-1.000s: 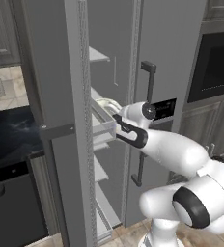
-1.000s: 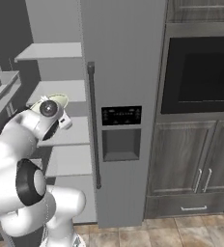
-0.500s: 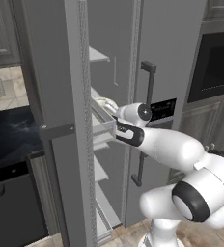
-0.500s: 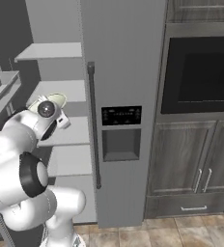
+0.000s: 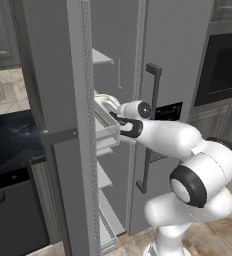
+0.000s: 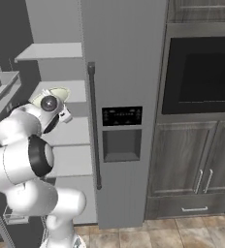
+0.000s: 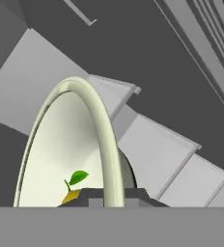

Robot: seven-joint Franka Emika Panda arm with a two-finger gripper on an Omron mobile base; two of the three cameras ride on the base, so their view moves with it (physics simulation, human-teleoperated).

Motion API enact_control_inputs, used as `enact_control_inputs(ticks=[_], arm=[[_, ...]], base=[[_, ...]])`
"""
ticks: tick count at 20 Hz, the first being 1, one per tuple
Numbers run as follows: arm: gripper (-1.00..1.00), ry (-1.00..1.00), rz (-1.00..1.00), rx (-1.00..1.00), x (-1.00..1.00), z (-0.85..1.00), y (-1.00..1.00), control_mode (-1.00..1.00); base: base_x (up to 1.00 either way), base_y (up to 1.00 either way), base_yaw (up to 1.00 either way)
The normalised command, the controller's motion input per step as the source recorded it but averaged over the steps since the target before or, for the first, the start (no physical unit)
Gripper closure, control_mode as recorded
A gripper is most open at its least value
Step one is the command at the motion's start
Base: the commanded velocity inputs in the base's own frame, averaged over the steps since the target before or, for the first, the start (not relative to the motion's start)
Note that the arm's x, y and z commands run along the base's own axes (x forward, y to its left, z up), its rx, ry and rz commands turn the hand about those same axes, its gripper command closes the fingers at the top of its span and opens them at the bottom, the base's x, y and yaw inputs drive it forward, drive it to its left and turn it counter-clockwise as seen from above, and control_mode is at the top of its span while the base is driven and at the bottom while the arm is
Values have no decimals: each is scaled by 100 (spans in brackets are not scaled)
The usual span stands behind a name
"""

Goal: Move the glass cup from next to the sink to the open cabinet. Then, move the bowl with the lemon to the fridge to clear the area for faucet cleaning.

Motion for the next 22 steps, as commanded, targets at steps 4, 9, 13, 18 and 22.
enact_control_inputs(ticks=[4, 9, 13, 18, 22], arm=[[100, 7, -4, 0, 74, 6, 23, -100], [100, 1, -4, 7, 29, 10, 26, -100], [100, -3, 0, 19, -27, 16, 0, -100], [100, -6, 0, 8, 4, 2, 12, -100], [100, 0, -3, 0, 59, 0, 33, -100]], base=[[0, 0, 0], [0, 0, 0], [0, 0, 0], [0, 0, 0], [0, 0, 0]])
